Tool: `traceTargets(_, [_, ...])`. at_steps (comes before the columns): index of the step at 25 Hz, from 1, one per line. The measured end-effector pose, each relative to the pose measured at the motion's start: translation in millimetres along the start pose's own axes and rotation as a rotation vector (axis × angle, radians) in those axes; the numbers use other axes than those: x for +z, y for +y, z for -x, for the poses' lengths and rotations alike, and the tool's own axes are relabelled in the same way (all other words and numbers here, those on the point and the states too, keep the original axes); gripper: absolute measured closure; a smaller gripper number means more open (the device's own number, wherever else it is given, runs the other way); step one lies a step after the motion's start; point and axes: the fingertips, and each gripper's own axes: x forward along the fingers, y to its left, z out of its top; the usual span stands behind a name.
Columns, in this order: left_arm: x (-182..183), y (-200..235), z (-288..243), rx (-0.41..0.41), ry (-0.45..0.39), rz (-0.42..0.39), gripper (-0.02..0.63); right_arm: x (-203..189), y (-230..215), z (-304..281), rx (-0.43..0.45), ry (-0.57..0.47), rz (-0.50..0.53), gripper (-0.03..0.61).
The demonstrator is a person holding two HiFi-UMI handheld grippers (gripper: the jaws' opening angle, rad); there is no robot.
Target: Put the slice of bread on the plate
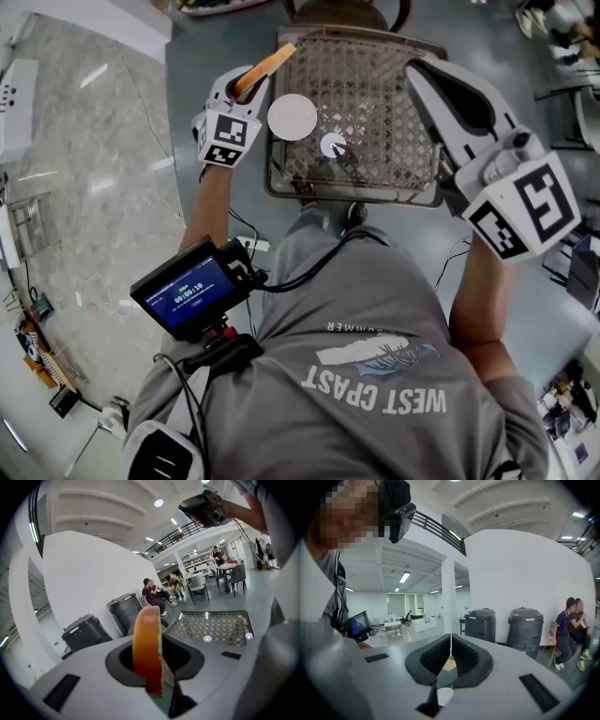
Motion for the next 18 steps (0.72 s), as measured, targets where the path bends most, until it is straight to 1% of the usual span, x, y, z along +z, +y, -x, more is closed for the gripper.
traceTargets(2, [-6,-4,-6,-0.004,0.015,-0.018,0.514,-3,0,1,-0.004,0.007,-0.003,0.571])
traceTargets(7, [-40,-19,-37,-0.024,0.058,-0.052,0.514,-32,-11,-8,-0.019,0.025,-0.018,0.571])
traceTargets(18, [-64,-30,-52,-0.042,0.130,-0.137,0.514,-34,-10,-3,-0.039,0.054,-0.036,0.571])
